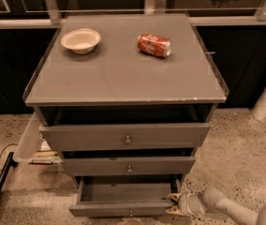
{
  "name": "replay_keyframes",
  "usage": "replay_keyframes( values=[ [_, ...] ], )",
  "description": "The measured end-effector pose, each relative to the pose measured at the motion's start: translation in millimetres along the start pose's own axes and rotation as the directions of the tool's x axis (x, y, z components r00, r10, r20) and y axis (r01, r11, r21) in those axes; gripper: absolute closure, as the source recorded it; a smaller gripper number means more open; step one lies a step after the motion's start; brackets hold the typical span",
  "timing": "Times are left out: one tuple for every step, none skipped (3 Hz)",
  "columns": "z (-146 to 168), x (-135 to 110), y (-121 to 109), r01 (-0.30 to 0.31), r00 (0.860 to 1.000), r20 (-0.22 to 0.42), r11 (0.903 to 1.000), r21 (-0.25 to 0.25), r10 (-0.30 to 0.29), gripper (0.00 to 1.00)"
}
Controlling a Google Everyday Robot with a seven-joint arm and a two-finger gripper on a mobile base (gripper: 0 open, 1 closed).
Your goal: Open bottom drawer
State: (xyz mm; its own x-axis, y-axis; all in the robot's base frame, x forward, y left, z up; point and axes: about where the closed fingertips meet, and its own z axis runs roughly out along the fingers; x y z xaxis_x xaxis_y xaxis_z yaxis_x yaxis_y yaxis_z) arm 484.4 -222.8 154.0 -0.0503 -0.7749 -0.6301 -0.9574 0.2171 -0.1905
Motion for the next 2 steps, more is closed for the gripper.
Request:
replay_keyframes(
  values=[
    [-3, -3, -1, 0.000, 1.000, 0.000, 1.0000, 0.000, 0.000, 1.00],
    [-5, 1, 11, -0.002, 1.000, 0.012, 1.0000, -0.001, 0.002, 1.00]
  ],
)
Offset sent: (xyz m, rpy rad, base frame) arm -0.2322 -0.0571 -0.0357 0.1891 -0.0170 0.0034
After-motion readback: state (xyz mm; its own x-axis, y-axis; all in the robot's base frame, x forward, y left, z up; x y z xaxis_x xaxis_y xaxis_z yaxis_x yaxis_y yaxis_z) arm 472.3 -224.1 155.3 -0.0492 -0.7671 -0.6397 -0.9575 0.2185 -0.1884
